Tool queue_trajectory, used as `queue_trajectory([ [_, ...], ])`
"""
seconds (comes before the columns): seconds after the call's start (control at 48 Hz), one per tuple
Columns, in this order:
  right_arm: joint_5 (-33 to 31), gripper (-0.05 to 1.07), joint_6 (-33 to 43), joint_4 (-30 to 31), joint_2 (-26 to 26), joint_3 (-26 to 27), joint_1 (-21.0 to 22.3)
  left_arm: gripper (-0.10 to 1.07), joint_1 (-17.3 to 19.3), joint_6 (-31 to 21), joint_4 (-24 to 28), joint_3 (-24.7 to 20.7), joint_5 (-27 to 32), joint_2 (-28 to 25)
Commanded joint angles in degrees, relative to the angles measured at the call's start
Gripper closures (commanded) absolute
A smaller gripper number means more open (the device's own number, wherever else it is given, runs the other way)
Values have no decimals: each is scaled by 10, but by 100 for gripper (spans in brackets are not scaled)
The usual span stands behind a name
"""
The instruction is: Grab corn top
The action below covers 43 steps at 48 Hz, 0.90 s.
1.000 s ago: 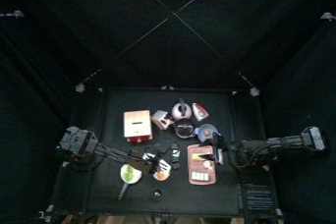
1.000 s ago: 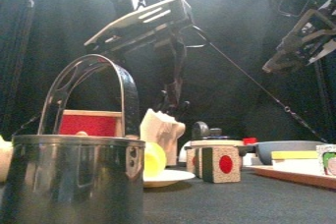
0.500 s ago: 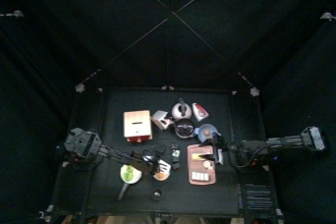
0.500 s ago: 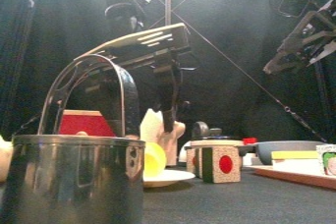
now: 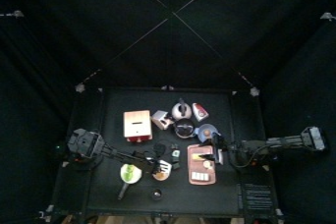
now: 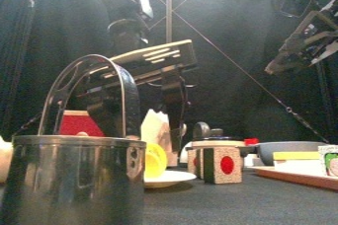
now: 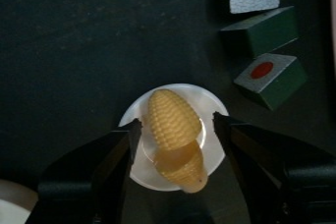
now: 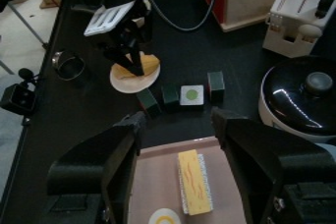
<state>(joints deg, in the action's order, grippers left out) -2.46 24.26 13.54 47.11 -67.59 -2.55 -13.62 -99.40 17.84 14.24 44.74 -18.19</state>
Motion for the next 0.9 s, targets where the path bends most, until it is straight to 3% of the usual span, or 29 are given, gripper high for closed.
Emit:
queue_trajectory([
  [0.0,2,13,-1,1,-2,5,0,3,4,-2,-1,-4,-7,8],
  [0.25,2,13,-1,4,-3,5,1,5,9,-4,-2,-3,-8,4],
  [0.875,2,13,-2,4,-3,3,4,25,12,-2,9,-4,-8,9],
])
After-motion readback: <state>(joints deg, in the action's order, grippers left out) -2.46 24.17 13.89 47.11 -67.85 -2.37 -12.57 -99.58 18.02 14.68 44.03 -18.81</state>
